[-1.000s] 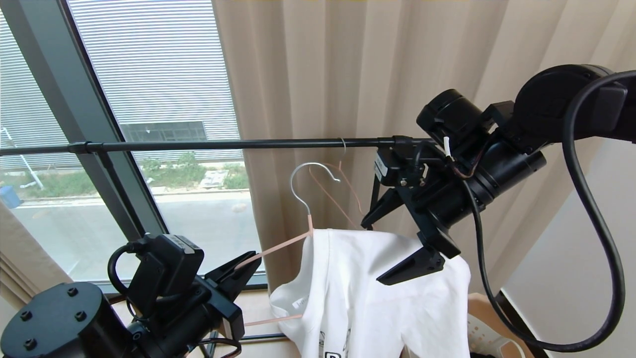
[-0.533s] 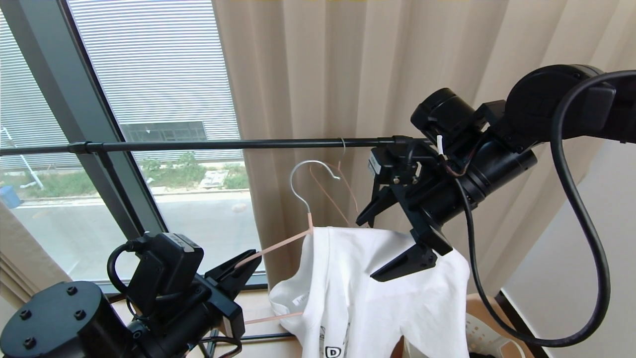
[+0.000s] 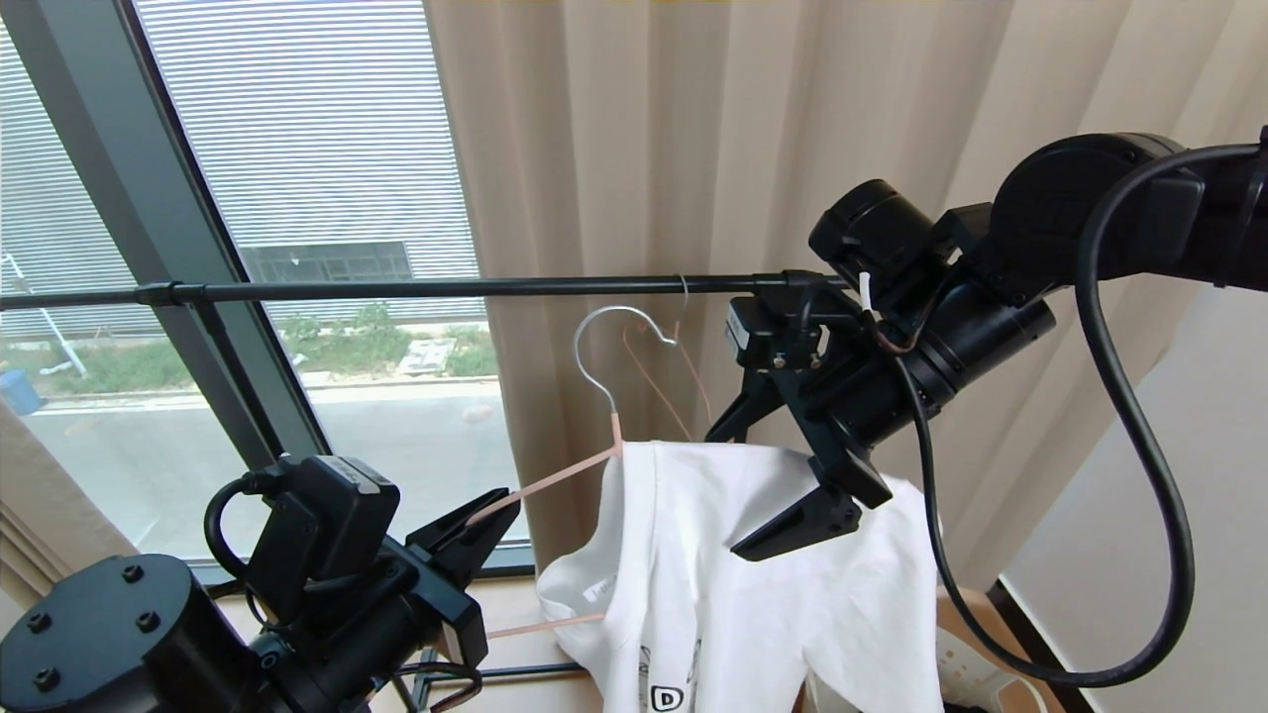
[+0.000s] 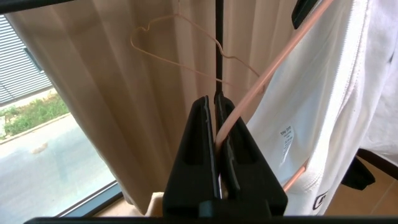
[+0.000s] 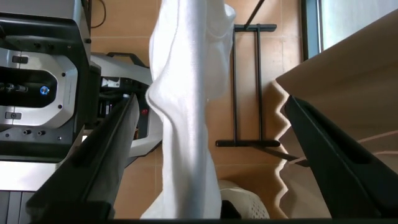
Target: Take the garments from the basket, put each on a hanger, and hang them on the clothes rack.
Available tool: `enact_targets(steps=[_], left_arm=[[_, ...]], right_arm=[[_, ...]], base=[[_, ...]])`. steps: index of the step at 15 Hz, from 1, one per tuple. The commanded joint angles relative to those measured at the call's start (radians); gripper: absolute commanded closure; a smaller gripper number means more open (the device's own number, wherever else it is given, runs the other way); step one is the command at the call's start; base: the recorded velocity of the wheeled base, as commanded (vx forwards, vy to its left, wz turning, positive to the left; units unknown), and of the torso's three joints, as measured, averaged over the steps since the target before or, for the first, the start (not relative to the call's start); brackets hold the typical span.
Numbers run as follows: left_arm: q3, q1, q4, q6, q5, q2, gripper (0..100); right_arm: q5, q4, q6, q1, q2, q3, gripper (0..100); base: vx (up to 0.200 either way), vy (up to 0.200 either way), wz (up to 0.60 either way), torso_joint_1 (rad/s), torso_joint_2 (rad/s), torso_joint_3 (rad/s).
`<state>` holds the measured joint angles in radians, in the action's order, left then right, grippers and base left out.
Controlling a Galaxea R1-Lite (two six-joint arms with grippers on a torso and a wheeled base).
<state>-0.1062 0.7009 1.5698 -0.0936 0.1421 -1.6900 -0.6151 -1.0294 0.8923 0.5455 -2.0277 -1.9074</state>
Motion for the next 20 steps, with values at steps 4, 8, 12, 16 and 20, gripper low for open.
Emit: enact_targets(steps=[4,8,12,16,20], left_arm=[[-0.001,-0.001,0.001,0.000,0.001,0.001,100],[-0.001,-0.003,0.001,0.000,0.001,0.001,100],[-0.003,-0.004,0.001,0.002,-0.001,0.000,100],[0.010,-0.006,0.001,0.000,-0.067,0.006,100],[0.011,-0.014,0.001,0.000,-0.079,0.012,100]], right_arm=[[0.002,-0.001,0.000,0.001,0.006,0.001,100],[0.002,-0.003,0.000,0.001,0.007,0.001,100],[0.000,-0.005,0.000,-0.003,0.014,0.002,100],[0.000,-0.005,0.000,-0.001,0.018,0.004,100],[0.000,-0.006,0.000,-0.003,0.020,0.005,100]], base=[[0.000,0.000,0.00,0.000,0.00,0.000],[0.000,0.000,0.00,0.000,0.00,0.000],[0.000,0.000,0.00,0.000,0.00,0.000],[0.000,0.000,0.00,0.000,0.00,0.000],[0.000,0.000,0.00,0.000,0.00,0.000]])
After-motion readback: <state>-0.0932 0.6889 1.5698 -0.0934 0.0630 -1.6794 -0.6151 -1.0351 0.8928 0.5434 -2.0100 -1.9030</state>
